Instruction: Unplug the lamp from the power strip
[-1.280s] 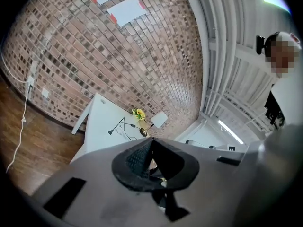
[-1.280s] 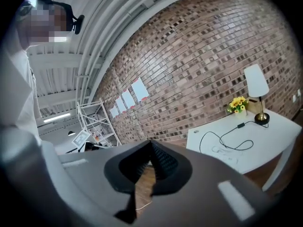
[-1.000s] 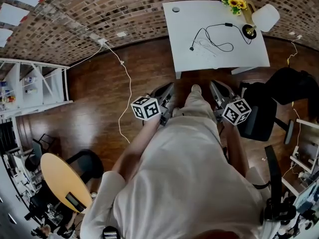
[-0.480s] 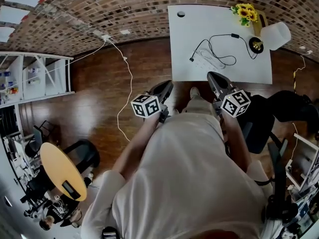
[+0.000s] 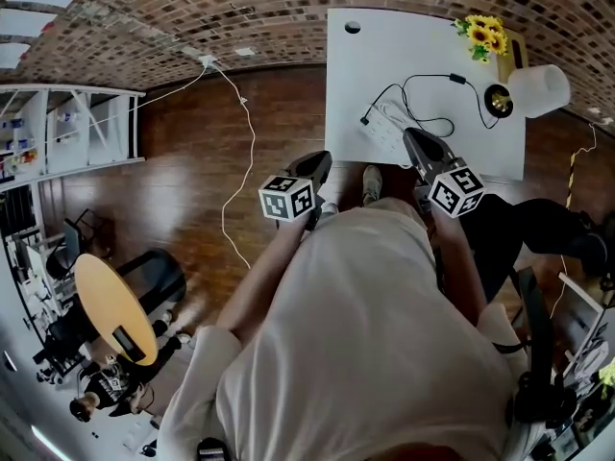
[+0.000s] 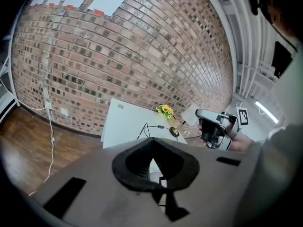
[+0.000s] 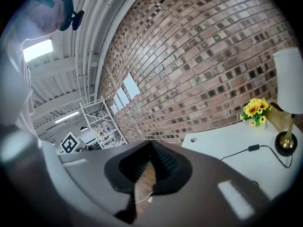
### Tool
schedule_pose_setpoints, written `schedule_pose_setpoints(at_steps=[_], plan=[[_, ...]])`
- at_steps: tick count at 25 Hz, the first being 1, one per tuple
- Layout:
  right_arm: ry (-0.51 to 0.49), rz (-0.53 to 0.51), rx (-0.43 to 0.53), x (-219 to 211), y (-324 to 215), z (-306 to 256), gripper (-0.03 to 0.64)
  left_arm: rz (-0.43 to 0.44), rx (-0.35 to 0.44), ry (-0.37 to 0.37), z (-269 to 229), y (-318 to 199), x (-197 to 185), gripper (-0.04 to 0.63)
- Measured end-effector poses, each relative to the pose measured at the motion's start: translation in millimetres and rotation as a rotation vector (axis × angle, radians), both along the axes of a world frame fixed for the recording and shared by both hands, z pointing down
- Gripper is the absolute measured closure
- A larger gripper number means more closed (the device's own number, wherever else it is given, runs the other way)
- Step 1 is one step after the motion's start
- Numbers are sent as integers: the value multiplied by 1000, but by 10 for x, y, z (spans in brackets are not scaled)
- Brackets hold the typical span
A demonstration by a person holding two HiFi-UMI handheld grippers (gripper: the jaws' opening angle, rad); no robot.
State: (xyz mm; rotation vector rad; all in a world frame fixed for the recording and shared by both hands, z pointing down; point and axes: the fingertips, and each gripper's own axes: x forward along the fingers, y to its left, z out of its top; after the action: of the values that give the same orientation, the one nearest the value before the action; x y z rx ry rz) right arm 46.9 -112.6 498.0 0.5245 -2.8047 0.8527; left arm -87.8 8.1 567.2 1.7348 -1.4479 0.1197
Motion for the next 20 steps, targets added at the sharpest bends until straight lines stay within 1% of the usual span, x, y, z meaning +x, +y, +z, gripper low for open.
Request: schedule_pose_setpoints(at_steps=[3,8,10,13,14,18,20], plan=[[-9,-12,-15,11,-61,39,627,-24,-32,-1,79,-65,16,591],[-13,-45,-11,60,-235,110,627,-29,-55,-15,154,-291,125,592],[-5,-49,-31,126,-315,242,627,-27,-43,-34,141,-378,196,592],[13,-67,-46,208,-390,407,627,-26,6,-62,70,-469,263,592],[21,-73,-50,222,-401,458,627,-32,7,-65,76,-468,257,592],[38,-86,-75,213,-400,592,627,-86,-55,-45,209,-389,120,592],[38,-90,-80,179,-405,617,627,-96,-77,-52,236,-391,56,592]])
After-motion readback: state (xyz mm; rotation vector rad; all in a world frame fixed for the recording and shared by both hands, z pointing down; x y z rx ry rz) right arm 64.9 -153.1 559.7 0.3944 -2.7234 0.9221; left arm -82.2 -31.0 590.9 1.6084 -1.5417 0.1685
